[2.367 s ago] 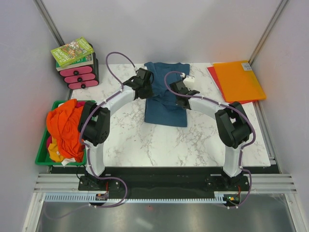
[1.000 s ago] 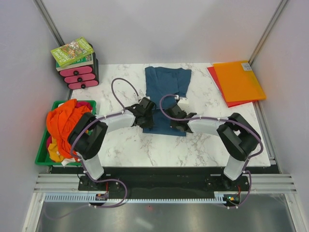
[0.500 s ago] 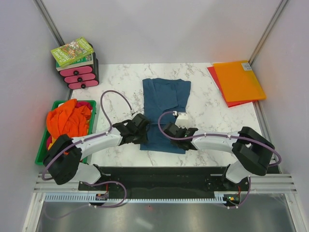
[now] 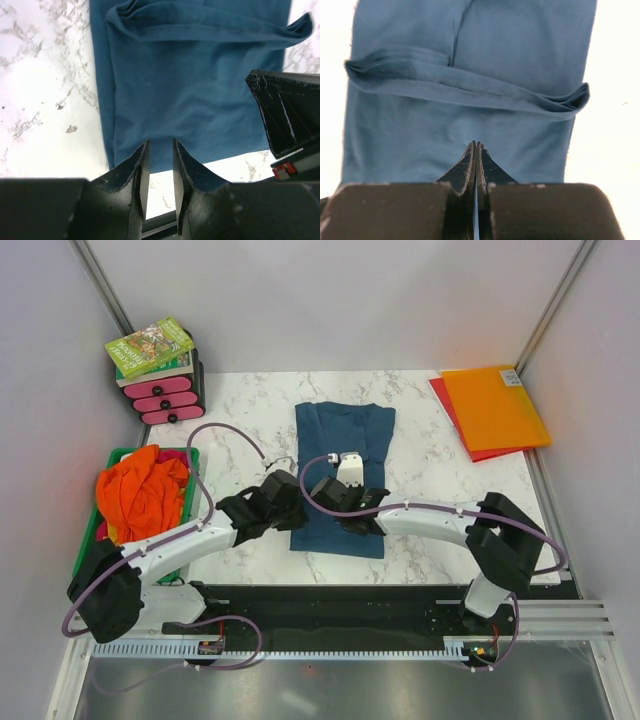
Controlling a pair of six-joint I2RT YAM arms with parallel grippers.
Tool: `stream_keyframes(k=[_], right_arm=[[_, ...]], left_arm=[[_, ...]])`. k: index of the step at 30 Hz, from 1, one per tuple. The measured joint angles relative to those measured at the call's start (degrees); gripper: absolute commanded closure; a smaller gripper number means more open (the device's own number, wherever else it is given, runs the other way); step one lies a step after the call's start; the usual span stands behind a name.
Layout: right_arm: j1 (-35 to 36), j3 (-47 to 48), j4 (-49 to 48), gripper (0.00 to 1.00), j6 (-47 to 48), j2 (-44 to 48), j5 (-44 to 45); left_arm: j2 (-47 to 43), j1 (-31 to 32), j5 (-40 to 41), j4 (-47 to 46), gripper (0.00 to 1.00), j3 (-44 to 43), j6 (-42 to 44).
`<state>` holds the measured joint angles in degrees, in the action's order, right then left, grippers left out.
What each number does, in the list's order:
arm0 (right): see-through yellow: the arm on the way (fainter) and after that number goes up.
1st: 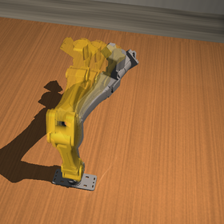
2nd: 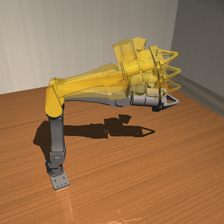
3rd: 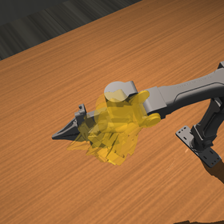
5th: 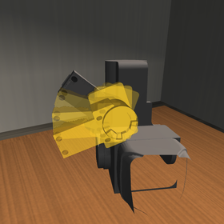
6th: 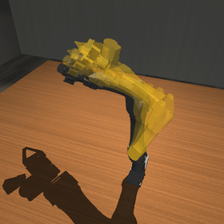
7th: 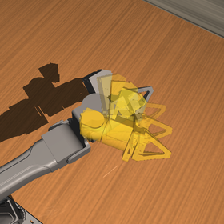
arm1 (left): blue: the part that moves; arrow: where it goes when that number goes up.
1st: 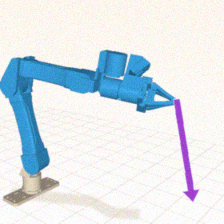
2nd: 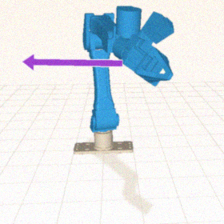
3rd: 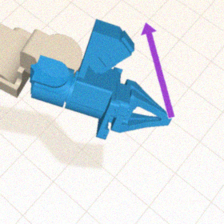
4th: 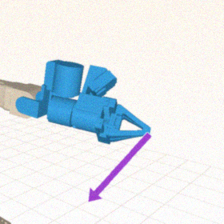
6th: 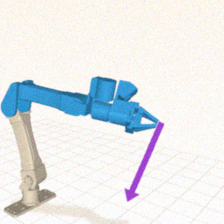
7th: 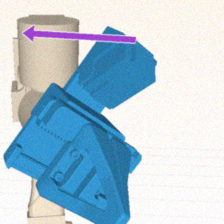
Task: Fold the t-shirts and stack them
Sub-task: Fold the folded rectangular tshirt in 1/3 of the way
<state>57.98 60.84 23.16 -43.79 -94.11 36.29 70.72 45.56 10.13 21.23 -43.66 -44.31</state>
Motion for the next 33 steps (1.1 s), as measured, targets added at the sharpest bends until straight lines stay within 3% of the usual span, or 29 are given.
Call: stream_keyframes(k=[14,28,30,31,33], right_arm=[[-1.62,7.13,-0.55,1.00,3.78,-8.76,-0.74],[-14.78,13.64,-4.07,1.00,7.67,-20.04,-3.50],[-14.95,14.08,-5.40,0.86,8.22,-19.93,-3.67],[-14.80,13.90,-6.40,0.70,8.35,-19.28,-3.85],[-14.45,12.52,-8.11,0.59,8.46,-16.70,-4.33]], left_arm=[[2.05,0.00,-0.07,-0.98,0.71,1.86,0.02],[5.03,-0.11,-1.27,-2.16,0.72,2.38,0.00],[4.87,-0.11,-1.20,-2.10,0.66,2.91,0.00],[4.59,-0.11,-1.16,-2.14,0.62,3.23,0.00],[3.15,-0.11,-0.79,-1.99,0.59,3.98,0.02]])
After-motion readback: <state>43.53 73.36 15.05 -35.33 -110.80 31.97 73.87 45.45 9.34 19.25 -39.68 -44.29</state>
